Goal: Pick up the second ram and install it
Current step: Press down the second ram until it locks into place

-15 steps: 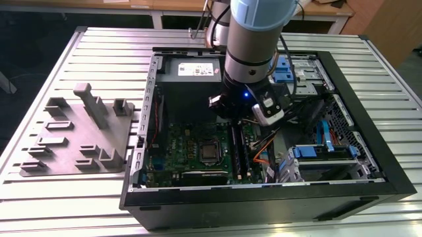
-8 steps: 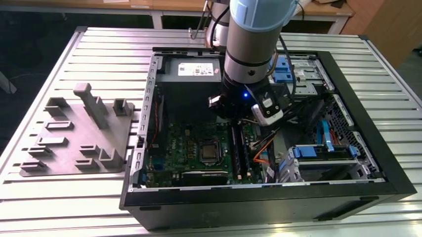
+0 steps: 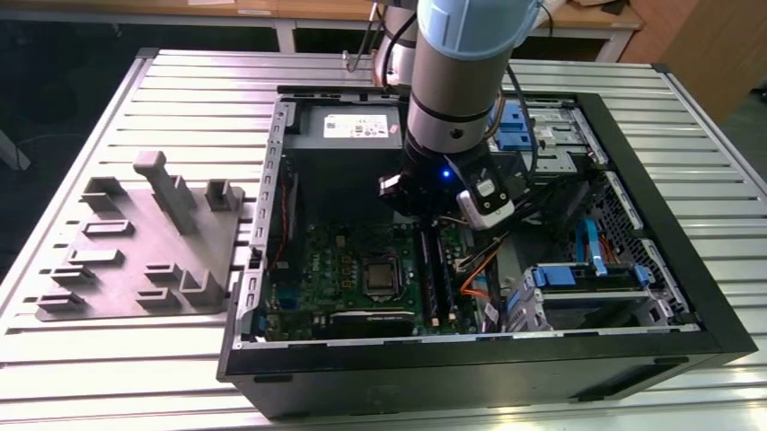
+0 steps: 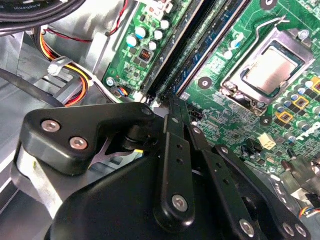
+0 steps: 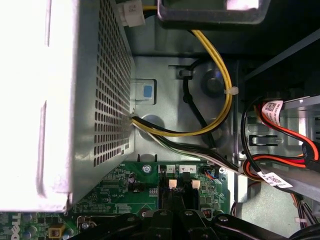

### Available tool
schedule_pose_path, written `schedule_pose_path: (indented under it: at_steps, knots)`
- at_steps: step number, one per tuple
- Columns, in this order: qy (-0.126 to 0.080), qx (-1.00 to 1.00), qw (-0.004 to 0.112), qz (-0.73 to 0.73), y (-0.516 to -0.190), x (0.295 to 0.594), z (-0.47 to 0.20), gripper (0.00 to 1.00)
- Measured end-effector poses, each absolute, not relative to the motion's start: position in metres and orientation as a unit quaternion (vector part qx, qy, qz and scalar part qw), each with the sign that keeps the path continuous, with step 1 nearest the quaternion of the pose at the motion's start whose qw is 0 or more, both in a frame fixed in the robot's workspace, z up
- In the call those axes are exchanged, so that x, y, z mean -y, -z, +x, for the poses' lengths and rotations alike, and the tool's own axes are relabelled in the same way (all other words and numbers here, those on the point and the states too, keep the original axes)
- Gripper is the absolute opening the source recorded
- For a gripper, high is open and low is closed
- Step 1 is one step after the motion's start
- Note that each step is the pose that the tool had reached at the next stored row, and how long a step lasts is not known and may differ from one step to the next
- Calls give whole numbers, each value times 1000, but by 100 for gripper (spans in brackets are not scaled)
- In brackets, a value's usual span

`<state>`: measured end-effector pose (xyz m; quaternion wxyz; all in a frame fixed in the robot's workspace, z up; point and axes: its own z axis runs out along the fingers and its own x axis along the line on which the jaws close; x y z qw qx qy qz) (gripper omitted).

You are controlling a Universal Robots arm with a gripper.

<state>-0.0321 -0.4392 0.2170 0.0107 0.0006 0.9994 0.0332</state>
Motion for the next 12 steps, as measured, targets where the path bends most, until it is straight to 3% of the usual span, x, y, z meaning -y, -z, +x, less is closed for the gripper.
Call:
schedule_pose_path:
  at_steps: [12]
  knots:
    - [-33,-999,11,1,-216,439,-32,10]
